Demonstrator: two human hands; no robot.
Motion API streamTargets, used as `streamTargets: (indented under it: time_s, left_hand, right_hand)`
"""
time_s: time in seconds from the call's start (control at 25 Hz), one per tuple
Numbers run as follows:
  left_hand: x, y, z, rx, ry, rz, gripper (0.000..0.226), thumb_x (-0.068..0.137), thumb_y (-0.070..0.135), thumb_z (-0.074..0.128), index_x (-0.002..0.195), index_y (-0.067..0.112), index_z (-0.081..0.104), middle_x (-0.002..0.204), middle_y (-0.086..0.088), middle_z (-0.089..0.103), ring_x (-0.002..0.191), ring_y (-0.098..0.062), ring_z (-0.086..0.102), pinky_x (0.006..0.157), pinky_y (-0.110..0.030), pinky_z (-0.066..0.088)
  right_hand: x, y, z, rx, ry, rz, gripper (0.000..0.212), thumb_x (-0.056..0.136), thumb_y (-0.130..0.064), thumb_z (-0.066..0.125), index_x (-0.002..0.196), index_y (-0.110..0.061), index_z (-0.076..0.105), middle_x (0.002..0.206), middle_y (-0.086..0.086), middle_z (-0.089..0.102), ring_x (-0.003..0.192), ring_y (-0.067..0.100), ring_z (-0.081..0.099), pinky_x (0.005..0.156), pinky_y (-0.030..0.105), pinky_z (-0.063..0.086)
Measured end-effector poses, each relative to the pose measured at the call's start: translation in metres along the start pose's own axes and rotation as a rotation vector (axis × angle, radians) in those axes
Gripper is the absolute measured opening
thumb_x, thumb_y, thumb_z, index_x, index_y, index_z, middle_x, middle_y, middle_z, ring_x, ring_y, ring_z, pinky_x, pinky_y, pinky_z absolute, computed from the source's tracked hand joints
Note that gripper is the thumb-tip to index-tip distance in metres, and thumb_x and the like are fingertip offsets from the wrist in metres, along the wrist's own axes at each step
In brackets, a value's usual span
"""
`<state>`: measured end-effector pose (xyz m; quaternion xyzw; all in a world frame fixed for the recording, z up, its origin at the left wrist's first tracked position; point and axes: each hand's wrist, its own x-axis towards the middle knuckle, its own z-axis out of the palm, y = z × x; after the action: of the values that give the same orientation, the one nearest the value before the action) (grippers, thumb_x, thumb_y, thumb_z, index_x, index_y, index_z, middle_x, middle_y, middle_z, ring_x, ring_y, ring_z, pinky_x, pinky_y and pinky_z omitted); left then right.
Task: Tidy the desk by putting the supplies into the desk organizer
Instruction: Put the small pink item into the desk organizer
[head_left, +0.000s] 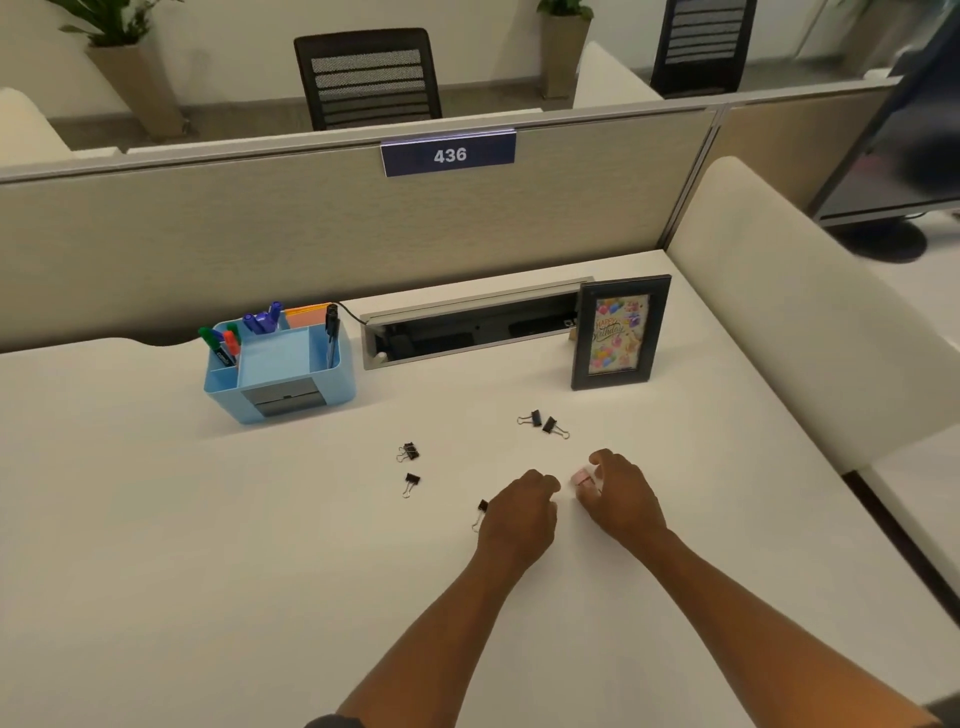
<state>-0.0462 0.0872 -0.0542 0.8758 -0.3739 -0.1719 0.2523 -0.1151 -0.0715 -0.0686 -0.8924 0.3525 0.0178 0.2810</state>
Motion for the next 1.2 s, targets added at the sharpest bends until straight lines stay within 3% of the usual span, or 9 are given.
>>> streamTargets:
  time_s: [0.2, 0.36, 0.56, 0.72, 0.8, 0.92, 1.04, 1.2]
  left_hand:
    - [0.005, 0.008, 0.018, -0.027, -0.039, -0.048, 0.031, 0.095, 0.026, 0.047, 0.124, 0.023, 0.056, 0.116, 0.002, 0.061, 0.108, -0.021, 0.057, 0.088, -0.035, 0.046]
    - [0.009, 0.006, 0.013, -0.108, 0.000, -0.116, 0.038, 0.092, 0.030, 0.052, 0.129, 0.020, 0.054, 0.117, 0.001, 0.065, 0.111, -0.019, 0.057, 0.091, -0.032, 0.044]
    - [0.012, -0.002, -0.021, -0.281, 0.128, -0.215, 0.037, 0.087, 0.044, 0.059, 0.118, 0.024, 0.058, 0.103, 0.002, 0.071, 0.094, -0.016, 0.065, 0.078, -0.032, 0.052]
    - [0.007, -0.025, -0.055, -0.345, 0.280, -0.268, 0.021, 0.088, 0.036, 0.053, 0.106, 0.025, 0.060, 0.076, 0.005, 0.069, 0.069, -0.011, 0.063, 0.061, -0.028, 0.048]
    - [0.001, -0.044, -0.075, -0.324, 0.333, -0.292, 0.014, 0.089, 0.033, 0.053, 0.099, 0.026, 0.058, 0.066, 0.007, 0.062, 0.060, -0.010, 0.057, 0.055, -0.024, 0.043]
    - [-0.013, -0.076, -0.109, -0.288, 0.389, -0.323, 0.016, 0.091, 0.032, 0.059, 0.105, 0.025, 0.060, 0.078, 0.013, 0.063, 0.066, -0.008, 0.057, 0.059, -0.015, 0.041]
    - [-0.025, -0.115, -0.141, -0.257, 0.436, -0.401, 0.027, 0.091, 0.031, 0.064, 0.116, 0.024, 0.059, 0.098, 0.008, 0.069, 0.080, -0.007, 0.060, 0.072, -0.015, 0.044]
    - [-0.039, -0.165, -0.179, -0.191, 0.478, -0.510, 0.038, 0.093, 0.043, 0.059, 0.125, 0.023, 0.058, 0.118, 0.004, 0.067, 0.100, -0.010, 0.063, 0.084, -0.019, 0.045]
  right_hand:
    - [0.003, 0.003, -0.001, -0.026, -0.038, -0.077, 0.018, 0.092, -0.033, 0.052, 0.105, -0.021, 0.055, 0.091, -0.003, 0.061, 0.085, 0.020, 0.059, 0.071, 0.032, 0.048]
    - [0.005, -0.016, -0.006, 0.094, -0.076, -0.160, 0.020, 0.092, -0.030, 0.057, 0.110, -0.021, 0.058, 0.094, -0.006, 0.063, 0.085, 0.015, 0.059, 0.072, 0.029, 0.044]
    - [0.010, -0.060, -0.006, 0.248, -0.053, -0.294, 0.029, 0.087, -0.019, 0.066, 0.115, -0.023, 0.061, 0.106, -0.006, 0.067, 0.092, 0.011, 0.062, 0.084, 0.028, 0.052]
    - [0.012, -0.115, 0.000, 0.277, -0.090, -0.385, 0.022, 0.094, -0.020, 0.060, 0.116, -0.022, 0.059, 0.100, -0.009, 0.063, 0.079, 0.001, 0.062, 0.066, 0.009, 0.044]
    - [0.013, -0.145, 0.007, 0.291, -0.095, -0.430, 0.026, 0.093, -0.023, 0.062, 0.119, -0.022, 0.058, 0.102, -0.009, 0.063, 0.078, 0.002, 0.063, 0.067, 0.011, 0.046]
    - [0.015, -0.194, 0.023, 0.319, -0.101, -0.503, 0.030, 0.091, -0.029, 0.065, 0.119, -0.022, 0.059, 0.104, -0.012, 0.062, 0.082, 0.007, 0.063, 0.074, 0.021, 0.054]
    - [0.019, -0.247, 0.041, 0.310, -0.145, -0.546, 0.030, 0.091, -0.035, 0.066, 0.118, -0.023, 0.060, 0.104, -0.012, 0.062, 0.082, 0.008, 0.062, 0.070, 0.012, 0.048]
    - [0.026, -0.316, 0.068, 0.295, -0.186, -0.625, 0.023, 0.092, -0.034, 0.064, 0.111, -0.021, 0.064, 0.106, -0.004, 0.067, 0.084, 0.010, 0.061, 0.071, 0.013, 0.045]
